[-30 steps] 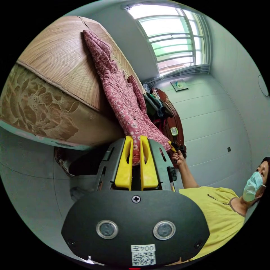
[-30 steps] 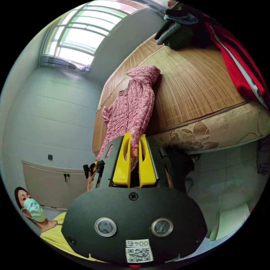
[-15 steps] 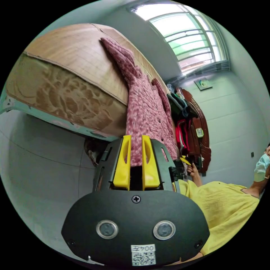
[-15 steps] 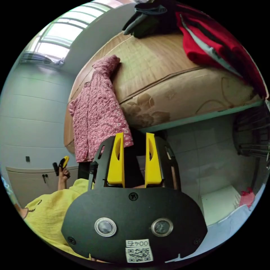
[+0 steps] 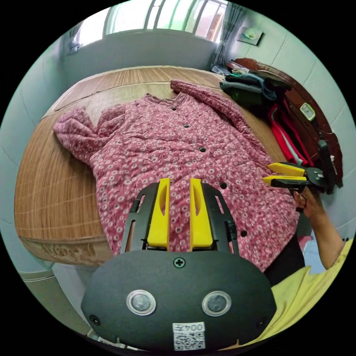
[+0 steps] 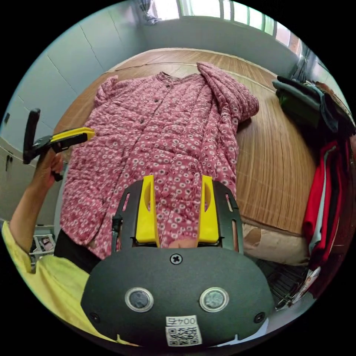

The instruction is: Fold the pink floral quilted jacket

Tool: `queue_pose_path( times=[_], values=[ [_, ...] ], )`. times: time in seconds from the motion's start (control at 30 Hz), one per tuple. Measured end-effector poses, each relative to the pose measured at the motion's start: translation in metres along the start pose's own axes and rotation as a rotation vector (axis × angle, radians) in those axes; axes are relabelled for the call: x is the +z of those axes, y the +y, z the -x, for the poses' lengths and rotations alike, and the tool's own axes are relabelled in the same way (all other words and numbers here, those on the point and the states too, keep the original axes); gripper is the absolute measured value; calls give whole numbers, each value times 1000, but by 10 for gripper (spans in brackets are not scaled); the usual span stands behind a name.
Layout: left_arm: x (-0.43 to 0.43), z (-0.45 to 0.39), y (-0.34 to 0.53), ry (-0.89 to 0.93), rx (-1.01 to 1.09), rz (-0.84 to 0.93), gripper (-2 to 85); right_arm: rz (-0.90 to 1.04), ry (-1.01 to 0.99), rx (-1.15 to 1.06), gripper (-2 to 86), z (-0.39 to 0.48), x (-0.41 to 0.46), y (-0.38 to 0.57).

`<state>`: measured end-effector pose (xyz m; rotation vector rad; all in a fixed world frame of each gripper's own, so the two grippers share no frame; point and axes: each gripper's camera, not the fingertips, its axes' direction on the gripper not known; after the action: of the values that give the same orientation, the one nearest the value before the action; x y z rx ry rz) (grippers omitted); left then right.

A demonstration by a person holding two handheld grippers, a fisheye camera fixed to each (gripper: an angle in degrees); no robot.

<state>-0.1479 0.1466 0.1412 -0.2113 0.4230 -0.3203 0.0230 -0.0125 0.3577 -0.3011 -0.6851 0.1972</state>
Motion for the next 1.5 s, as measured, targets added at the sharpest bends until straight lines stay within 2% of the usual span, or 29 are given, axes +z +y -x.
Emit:
queue_pose_path(
  times=[0.07, 0.1, 0.17, 0.27, 0.43, 0.53, 0.67, 0.8, 0.87, 1.0, 1.1, 1.23, 1.37, 1.5],
  values=[
    [39, -12, -4, -33, -28, 95, 78, 76, -24, 37, 201, 2, 36, -2],
    [42, -13, -1, -53, -50, 77, 77, 20, -8, 33, 203, 5, 33, 2],
    [39, -27, 20, -99, -45, -70, 74, 2, 24, 17, 205, 15, 37, 7],
    [38, -49, 35, -170, 26, -163, 76, -17, 15, 12, 203, 18, 38, 9],
    [30, -38, 24, -66, -40, -121, 84, -48, 4, 19, 194, 22, 31, 14],
    [13, -27, 6, 34, -52, -114, 106, -165, -9, 46, 188, 23, 11, 24],
    [-7, -1, -40, -76, -67, -247, 129, -260, -41, 62, 186, 21, -4, 23],
    [21, 27, -87, -135, -70, -152, 125, -151, 6, 60, 185, 24, 24, 12],
    [65, 38, -95, -147, -71, -7, 123, -115, 27, 57, 185, 28, 41, 13],
    [67, 31, -92, -199, -67, -59, 122, -115, 24, 58, 182, 32, 34, 9],
    [70, 37, -93, -173, -76, -71, 119, -215, -23, 56, 166, 28, 9, -1],
    [72, 67, -92, -47, -161, -90, 109, -309, 77, -24, 152, 21, -13, -67],
    [79, 53, -96, -139, -113, -79, 108, -402, 179, -81, 135, 8, -26, -156],
    [84, 56, -98, -135, -109, -83, 109, -370, 253, -105, 127, 3, -20, -226]
  ],
)
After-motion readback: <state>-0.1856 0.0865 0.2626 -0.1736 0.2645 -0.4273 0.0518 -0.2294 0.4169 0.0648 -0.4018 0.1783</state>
